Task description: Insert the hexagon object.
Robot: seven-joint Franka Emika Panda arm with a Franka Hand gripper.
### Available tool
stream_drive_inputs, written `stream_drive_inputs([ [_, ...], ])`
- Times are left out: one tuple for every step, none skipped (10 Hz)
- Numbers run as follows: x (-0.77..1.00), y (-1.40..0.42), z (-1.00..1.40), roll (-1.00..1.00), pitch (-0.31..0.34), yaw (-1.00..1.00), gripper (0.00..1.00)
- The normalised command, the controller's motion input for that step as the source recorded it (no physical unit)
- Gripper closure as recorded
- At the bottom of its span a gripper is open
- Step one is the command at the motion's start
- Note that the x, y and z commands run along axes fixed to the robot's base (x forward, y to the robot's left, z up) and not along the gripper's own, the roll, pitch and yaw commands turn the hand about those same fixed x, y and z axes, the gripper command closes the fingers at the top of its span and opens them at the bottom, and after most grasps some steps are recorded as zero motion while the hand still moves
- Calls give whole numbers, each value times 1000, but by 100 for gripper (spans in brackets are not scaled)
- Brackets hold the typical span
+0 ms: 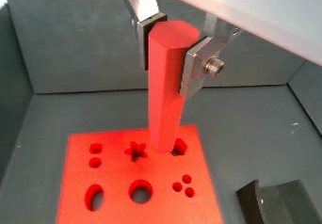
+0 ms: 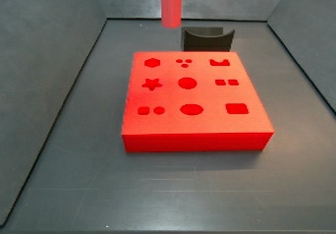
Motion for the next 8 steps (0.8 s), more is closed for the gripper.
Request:
stream_drive_inputs([
  [11, 0, -100, 3, 0, 0, 100],
  [217, 120, -437, 110, 100, -231, 100],
  [9, 280, -594, 0, 44, -306, 100],
  [0, 351, -674, -171, 0, -200, 100],
  [-51, 351, -514, -220, 0, -114, 100],
  [-177, 346, -331, -231, 0, 0, 100],
  [-134, 226, -194, -246, 0, 0, 100],
  [-6, 111, -54, -153, -10, 123, 100],
])
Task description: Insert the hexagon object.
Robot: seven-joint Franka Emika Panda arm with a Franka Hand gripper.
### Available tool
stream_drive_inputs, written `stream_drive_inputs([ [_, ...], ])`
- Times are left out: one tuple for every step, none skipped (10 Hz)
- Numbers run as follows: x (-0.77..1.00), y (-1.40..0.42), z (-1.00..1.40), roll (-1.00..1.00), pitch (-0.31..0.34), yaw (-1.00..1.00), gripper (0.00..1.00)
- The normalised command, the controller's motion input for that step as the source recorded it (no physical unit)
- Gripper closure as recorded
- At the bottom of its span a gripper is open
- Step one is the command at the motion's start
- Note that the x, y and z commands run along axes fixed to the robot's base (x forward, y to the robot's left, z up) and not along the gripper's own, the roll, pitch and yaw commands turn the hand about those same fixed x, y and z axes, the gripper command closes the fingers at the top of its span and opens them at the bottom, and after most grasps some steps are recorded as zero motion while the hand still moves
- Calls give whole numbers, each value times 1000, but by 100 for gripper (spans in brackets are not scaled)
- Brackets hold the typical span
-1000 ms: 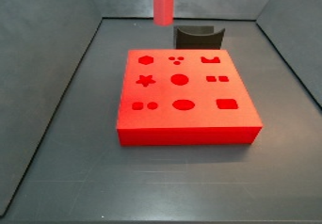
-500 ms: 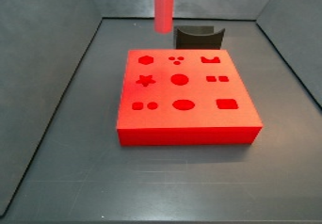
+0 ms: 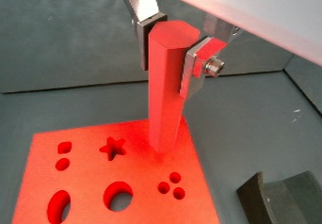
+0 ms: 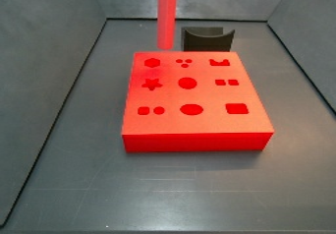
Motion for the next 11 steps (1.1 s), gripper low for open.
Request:
stream_drive_inputs([
  [-9, 0, -43, -166, -43, 220, 100],
  [0, 0, -171, -131, -81, 274, 100],
  [-177, 0, -414, -11, -176, 314, 100],
  [-217, 3, -537, 0, -241, 291, 100],
  [-283, 109, -486, 0, -270, 220, 100],
  [-180, 134, -223, 0, -164, 63, 100],
  [-97, 131, 0, 0, -87, 0, 100],
  [-163, 40, 0, 0, -49, 0, 100],
  [-40, 0, 0, 63, 0, -171, 100],
  [-69, -11, -51, 120, 0, -377, 100],
  [-29, 0, -63, 111, 0, -454, 100],
])
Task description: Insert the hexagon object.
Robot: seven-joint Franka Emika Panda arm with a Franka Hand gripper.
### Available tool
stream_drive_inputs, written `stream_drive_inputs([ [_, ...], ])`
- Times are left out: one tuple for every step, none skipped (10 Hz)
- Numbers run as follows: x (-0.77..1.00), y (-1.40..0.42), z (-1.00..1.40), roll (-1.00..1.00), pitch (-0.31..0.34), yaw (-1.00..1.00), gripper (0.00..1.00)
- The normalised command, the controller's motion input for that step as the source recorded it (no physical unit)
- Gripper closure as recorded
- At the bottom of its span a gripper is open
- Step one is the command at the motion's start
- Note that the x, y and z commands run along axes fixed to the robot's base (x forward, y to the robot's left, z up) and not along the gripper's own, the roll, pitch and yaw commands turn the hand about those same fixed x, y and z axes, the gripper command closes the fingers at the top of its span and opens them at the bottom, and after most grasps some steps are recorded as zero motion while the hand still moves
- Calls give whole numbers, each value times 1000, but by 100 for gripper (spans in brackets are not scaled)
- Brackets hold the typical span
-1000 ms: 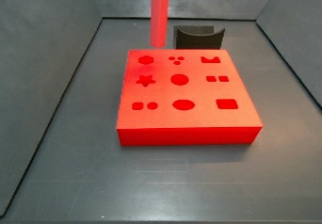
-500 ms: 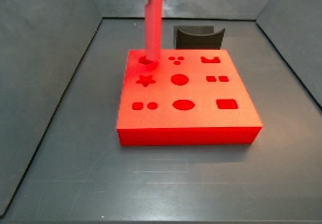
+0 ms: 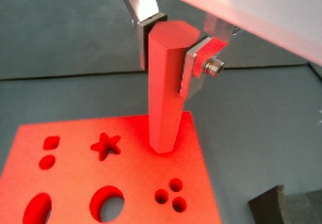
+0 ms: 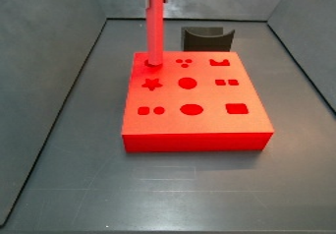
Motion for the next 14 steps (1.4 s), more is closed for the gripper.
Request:
stream_drive_inputs([
  [-54, 0, -34, 99, 0, -394, 100],
  [-149, 0, -69, 71, 0, -317, 100],
  [-246, 0, -74, 19, -4, -109, 100],
  [-283, 0, -91, 27, -37, -17, 100],
  [0, 0, -111, 29, -26, 0, 100],
  [223, 0, -166, 37, -50, 71, 100],
  [369, 0, -109, 43, -24, 126, 100],
  [369, 0, -71, 51, 0, 146, 100],
  [257, 0, -111, 56, -4, 149, 100],
  [26, 0, -120, 86, -24, 131, 100],
  [0, 0, -149, 124, -43, 169, 100],
  [0, -46, -406, 104, -139, 106, 100],
  [-106, -123, -651, 103, -233, 0, 100],
  [-134, -120, -726, 134, -247, 0, 100],
])
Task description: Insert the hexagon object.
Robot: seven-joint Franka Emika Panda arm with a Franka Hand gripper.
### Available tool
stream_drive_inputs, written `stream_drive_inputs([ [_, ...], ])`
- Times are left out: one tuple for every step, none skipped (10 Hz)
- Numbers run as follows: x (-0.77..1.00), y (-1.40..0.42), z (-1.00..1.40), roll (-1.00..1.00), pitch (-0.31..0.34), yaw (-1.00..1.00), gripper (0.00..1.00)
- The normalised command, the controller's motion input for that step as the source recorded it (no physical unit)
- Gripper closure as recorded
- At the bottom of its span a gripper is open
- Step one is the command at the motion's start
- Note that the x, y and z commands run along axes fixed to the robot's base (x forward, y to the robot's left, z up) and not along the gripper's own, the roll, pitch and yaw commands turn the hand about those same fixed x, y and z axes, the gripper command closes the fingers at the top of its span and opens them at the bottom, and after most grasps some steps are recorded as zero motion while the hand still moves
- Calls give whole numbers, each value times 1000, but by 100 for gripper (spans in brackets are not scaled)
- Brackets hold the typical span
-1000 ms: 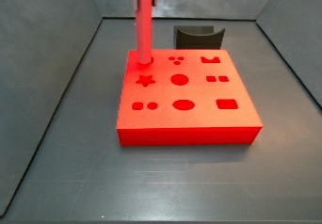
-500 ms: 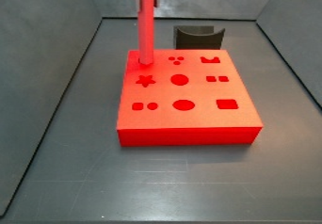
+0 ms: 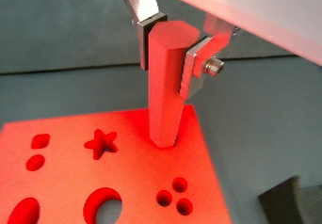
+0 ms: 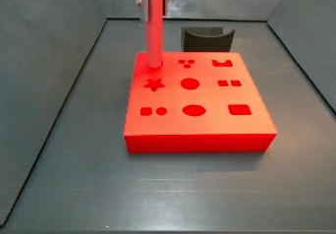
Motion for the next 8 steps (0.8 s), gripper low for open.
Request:
stream_drive_inputs([
  [-137, -109, -731, 144, -236, 0, 100],
  [-57, -94, -789, 119, -216, 0, 100],
  [-111, -94, -751, 97, -250, 0, 100],
  [-66, -109, -660, 114, -221, 0, 100],
  [-3, -129, -494, 167, -139, 0, 100],
  [-11, -109, -429, 233, -76, 0, 100],
  [0, -66, -323, 190, -39, 0, 100],
  [0, 0, 0, 0, 0, 0, 100],
])
